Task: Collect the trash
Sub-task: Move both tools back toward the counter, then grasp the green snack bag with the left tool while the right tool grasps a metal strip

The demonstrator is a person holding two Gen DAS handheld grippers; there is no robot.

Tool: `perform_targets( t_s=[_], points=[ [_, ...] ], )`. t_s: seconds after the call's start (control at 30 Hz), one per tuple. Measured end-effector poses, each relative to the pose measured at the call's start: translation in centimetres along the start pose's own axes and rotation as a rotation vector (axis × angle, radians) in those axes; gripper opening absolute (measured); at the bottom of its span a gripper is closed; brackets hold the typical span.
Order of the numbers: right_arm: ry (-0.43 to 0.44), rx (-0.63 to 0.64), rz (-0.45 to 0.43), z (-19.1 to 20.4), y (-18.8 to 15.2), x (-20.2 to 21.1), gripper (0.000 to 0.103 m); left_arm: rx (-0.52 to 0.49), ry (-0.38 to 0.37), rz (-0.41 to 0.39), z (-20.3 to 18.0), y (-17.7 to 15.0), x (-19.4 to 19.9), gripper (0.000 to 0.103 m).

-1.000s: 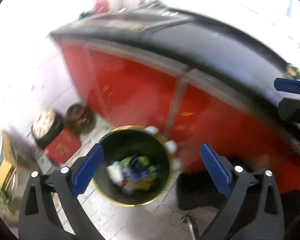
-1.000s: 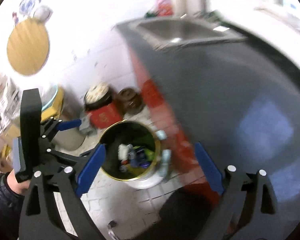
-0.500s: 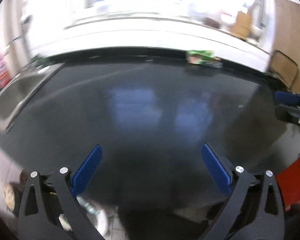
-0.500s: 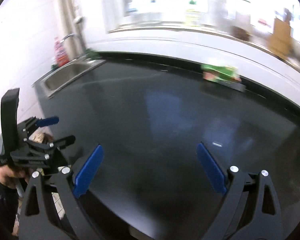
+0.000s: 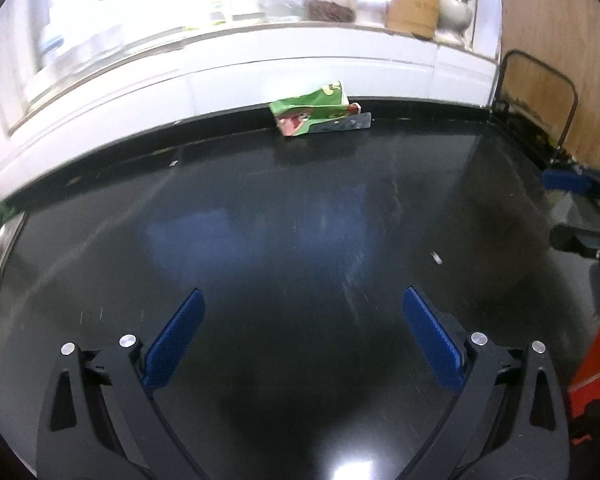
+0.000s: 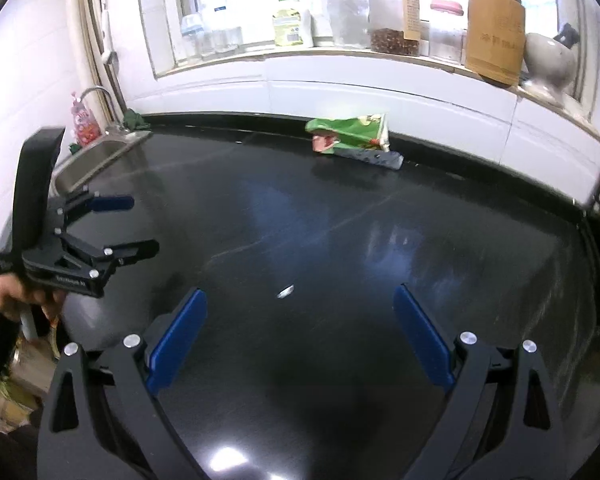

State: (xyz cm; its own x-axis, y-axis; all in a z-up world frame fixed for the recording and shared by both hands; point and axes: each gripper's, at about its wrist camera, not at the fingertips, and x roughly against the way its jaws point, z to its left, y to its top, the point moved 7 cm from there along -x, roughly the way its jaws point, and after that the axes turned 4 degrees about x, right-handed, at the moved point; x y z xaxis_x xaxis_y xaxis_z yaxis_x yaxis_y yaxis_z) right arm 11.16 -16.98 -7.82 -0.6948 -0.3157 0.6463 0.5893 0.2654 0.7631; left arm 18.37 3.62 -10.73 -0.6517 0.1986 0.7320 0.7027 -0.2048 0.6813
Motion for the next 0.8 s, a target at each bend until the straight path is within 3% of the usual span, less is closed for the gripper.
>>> perform_targets(
  t_s=[0.17, 0.4, 0.53, 0.7, 0.8],
  points=[
    [0.002, 0.073, 0.023, -4.1, 3.6, -5.5, 0.091, -0.103, -0.017, -0.003, 1.2, 5.7, -5.7, 0.096],
    [0.050, 0.178, 0.067, -9.9, 9.3, -16.3, 0.090, -0.227, -0.085, 0.007, 1.7, 14.5, -14.6, 0.096],
    [0.101, 0.224, 0.109, -12.3, 10.9, -21.2, 0.079, -0.319, -0.133, 0.007, 1.6, 17.8, -18.2, 0.096],
    [0.116, 0.306, 0.149, -12.7, 11.8, -23.9, 0.065, -0.404, -0.236, 0.035, 0.8, 19.7, -20.9, 0.095],
    [0.148, 0.344, 0.175, -12.0, 11.9, -24.3, 0.052, -0.436, -0.255, 0.047, 0.6, 20.2, -21.9, 0.089]
  ],
)
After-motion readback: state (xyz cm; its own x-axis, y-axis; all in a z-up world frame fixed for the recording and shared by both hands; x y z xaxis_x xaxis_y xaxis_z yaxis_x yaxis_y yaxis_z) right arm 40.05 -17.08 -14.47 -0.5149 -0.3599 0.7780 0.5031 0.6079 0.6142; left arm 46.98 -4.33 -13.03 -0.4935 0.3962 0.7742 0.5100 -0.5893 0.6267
